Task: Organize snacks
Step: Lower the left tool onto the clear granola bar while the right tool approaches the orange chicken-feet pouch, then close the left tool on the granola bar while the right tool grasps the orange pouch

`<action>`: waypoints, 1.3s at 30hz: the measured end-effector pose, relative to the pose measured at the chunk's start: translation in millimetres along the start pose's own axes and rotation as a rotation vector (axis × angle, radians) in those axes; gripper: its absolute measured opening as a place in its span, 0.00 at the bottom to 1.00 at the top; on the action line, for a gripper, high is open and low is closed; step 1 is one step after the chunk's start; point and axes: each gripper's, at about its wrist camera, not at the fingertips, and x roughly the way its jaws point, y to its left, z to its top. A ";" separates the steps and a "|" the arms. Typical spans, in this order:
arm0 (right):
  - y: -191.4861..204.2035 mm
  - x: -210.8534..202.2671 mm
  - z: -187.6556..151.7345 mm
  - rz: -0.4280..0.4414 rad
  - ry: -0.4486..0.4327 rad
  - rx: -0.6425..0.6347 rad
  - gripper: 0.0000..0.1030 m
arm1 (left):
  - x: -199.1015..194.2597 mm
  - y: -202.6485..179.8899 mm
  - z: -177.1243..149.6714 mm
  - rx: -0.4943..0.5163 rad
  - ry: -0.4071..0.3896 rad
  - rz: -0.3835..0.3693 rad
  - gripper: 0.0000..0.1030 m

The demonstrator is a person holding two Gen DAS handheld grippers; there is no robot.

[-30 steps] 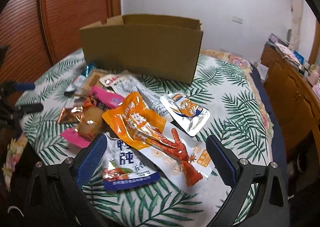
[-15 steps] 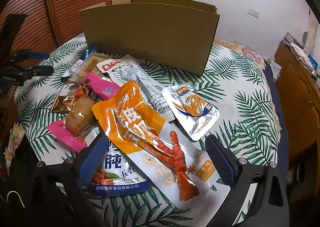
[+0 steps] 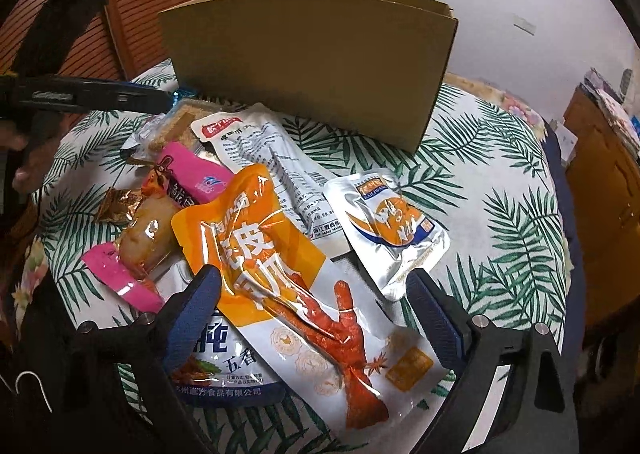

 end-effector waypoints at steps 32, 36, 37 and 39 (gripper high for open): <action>-1.9 11.3 13.4 0.122 0.044 -0.098 0.90 | 17.6 -4.7 -14.5 0.034 -0.005 0.006 0.22; 8.0 12.3 13.7 0.171 0.061 -0.131 0.87 | 12.4 0.9 -15.1 0.021 -0.027 0.006 0.19; 7.8 14.6 13.7 0.176 0.069 -0.132 0.87 | 12.0 2.8 -15.0 0.016 -0.028 0.006 0.19; 7.9 18.6 15.7 0.196 0.082 -0.124 0.87 | 10.0 7.3 -15.9 0.006 -0.029 -0.001 0.18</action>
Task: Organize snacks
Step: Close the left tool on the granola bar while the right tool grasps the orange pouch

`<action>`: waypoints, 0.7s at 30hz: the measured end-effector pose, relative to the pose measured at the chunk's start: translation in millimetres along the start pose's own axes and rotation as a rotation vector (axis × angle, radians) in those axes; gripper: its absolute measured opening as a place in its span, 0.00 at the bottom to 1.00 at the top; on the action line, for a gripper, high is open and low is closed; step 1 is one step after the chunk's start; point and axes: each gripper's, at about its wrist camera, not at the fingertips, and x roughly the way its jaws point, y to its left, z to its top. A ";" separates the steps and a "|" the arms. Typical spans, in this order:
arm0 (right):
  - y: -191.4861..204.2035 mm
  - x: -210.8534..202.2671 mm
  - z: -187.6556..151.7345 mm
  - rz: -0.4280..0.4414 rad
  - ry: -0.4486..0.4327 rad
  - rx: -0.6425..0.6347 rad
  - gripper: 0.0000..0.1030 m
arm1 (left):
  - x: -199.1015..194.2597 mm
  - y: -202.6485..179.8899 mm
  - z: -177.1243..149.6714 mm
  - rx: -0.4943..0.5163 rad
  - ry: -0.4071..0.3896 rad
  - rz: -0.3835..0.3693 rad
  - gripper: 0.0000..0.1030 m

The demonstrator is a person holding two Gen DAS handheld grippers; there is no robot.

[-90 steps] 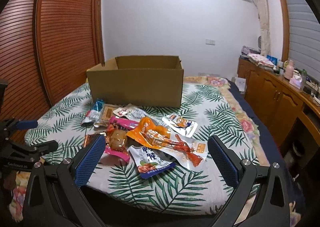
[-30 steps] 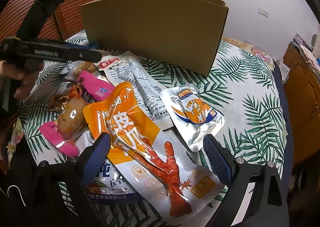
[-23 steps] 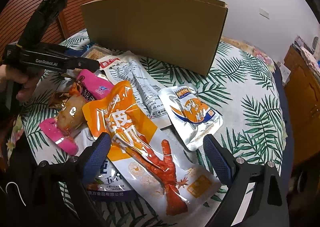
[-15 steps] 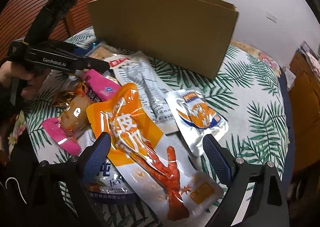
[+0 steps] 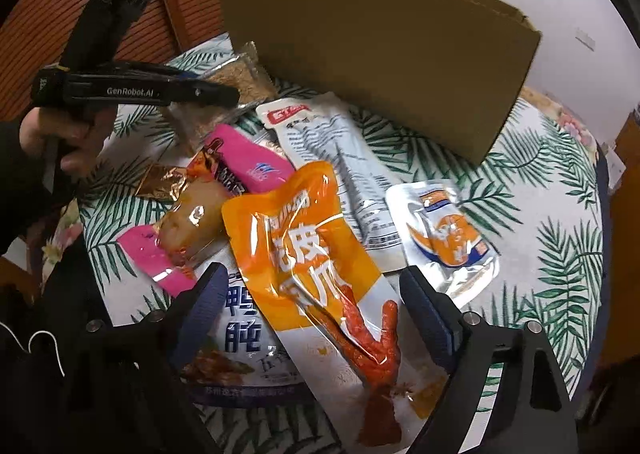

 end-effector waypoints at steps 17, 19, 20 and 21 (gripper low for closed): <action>-19.0 -4.6 -4.2 0.091 -0.022 0.134 0.49 | -35.0 1.8 -9.6 -0.010 -0.052 -0.037 0.17; -19.0 -6.8 -6.9 0.086 -0.040 0.147 0.48 | -41.4 0.6 -9.8 -0.003 -0.064 -0.037 0.17; -17.8 -8.5 -6.6 0.084 -0.048 0.153 0.48 | -44.1 -0.3 -9.7 -0.002 -0.069 -0.037 0.17; -17.6 -10.9 -7.8 0.081 -0.060 0.160 0.47 | -48.4 -1.1 -9.6 0.001 -0.076 -0.037 0.17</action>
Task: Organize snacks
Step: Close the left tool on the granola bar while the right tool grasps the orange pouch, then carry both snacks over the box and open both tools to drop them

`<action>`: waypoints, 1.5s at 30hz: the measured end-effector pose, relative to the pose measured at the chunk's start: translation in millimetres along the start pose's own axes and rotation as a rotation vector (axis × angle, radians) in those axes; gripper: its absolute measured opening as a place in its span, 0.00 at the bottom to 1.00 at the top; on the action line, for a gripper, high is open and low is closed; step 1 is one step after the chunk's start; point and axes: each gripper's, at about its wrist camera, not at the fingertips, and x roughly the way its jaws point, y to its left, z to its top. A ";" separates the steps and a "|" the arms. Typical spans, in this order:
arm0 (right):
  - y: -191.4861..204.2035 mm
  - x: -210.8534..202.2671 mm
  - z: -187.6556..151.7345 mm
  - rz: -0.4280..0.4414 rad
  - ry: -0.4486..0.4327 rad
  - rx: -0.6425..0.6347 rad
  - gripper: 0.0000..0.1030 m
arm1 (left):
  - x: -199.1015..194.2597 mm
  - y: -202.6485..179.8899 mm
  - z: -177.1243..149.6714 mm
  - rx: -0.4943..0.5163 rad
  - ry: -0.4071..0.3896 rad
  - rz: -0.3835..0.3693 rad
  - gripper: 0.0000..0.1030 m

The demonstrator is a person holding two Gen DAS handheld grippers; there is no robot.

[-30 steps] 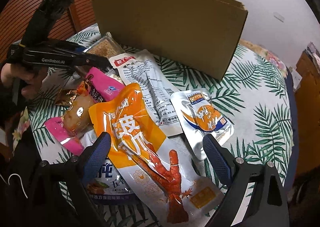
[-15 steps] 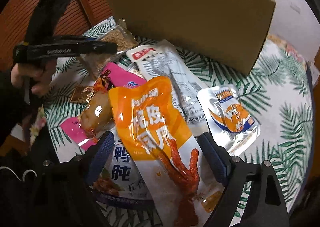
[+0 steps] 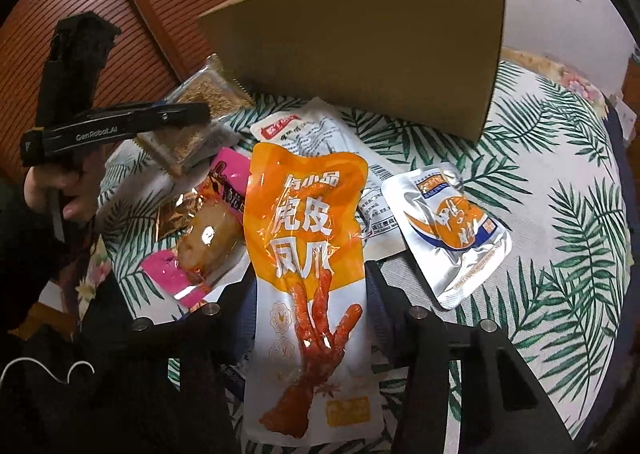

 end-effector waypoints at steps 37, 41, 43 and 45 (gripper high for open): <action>17.9 -70.0 170.3 -0.190 -0.411 -0.057 0.47 | -70.9 5.4 155.5 0.117 -0.276 0.047 0.17; 7.5 -61.3 192.4 -0.221 -0.434 -0.035 0.47 | -59.4 8.2 173.8 0.129 -0.280 0.057 0.18; 2.2 -57.2 201.9 -0.237 -0.443 -0.021 0.47 | -51.1 8.9 182.5 0.137 -0.277 0.063 0.18; -4.9 -52.5 212.0 -0.248 -0.453 -0.002 0.47 | -43.8 8.0 188.8 0.141 -0.277 0.070 0.18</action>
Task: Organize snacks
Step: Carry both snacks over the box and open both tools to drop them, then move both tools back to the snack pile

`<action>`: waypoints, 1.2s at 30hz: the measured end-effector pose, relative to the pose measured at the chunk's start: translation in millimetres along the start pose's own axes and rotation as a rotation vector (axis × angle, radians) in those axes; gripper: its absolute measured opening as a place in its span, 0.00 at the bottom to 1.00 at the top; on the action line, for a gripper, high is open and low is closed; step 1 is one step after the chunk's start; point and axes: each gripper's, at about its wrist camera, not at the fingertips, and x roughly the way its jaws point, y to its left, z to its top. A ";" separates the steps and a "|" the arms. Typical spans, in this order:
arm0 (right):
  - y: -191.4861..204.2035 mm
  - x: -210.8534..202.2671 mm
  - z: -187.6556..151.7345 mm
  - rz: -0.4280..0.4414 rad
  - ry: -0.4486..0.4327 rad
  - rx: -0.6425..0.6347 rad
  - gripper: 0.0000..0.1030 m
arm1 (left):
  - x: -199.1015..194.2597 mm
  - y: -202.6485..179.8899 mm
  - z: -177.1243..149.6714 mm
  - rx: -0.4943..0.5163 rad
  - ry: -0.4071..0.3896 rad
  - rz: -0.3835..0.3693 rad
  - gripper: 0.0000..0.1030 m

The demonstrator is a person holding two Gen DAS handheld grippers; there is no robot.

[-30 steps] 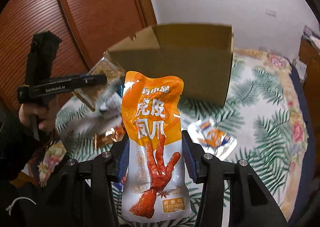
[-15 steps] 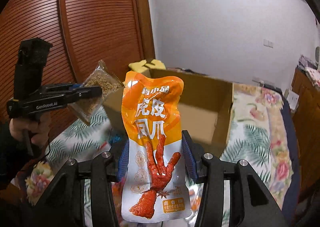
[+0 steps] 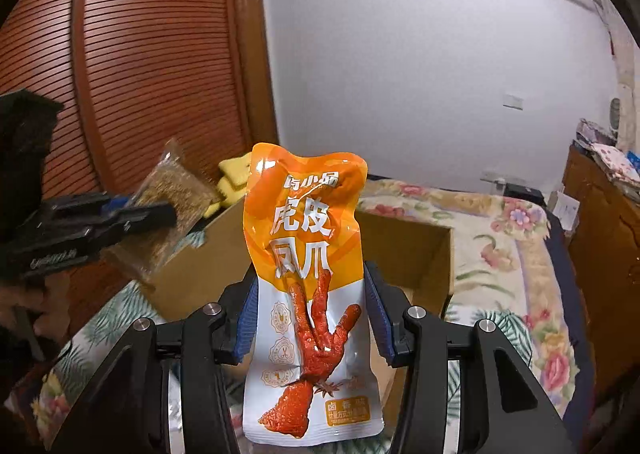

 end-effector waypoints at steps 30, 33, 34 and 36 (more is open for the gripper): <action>-4.3 69.4 -41.2 -0.057 0.137 0.025 0.57 | 50.8 0.6 -18.2 0.028 0.080 0.067 0.31; -4.2 67.7 -39.4 -0.058 0.138 0.028 0.60 | 41.9 0.9 -20.7 0.035 0.076 0.085 0.35; -3.3 66.0 -38.4 -0.058 0.136 0.026 0.60 | 37.5 0.3 -22.1 0.037 0.073 0.093 0.35; -1.6 60.8 -37.2 -0.053 0.128 0.024 0.60 | 29.5 0.6 -25.1 0.040 0.066 0.096 0.37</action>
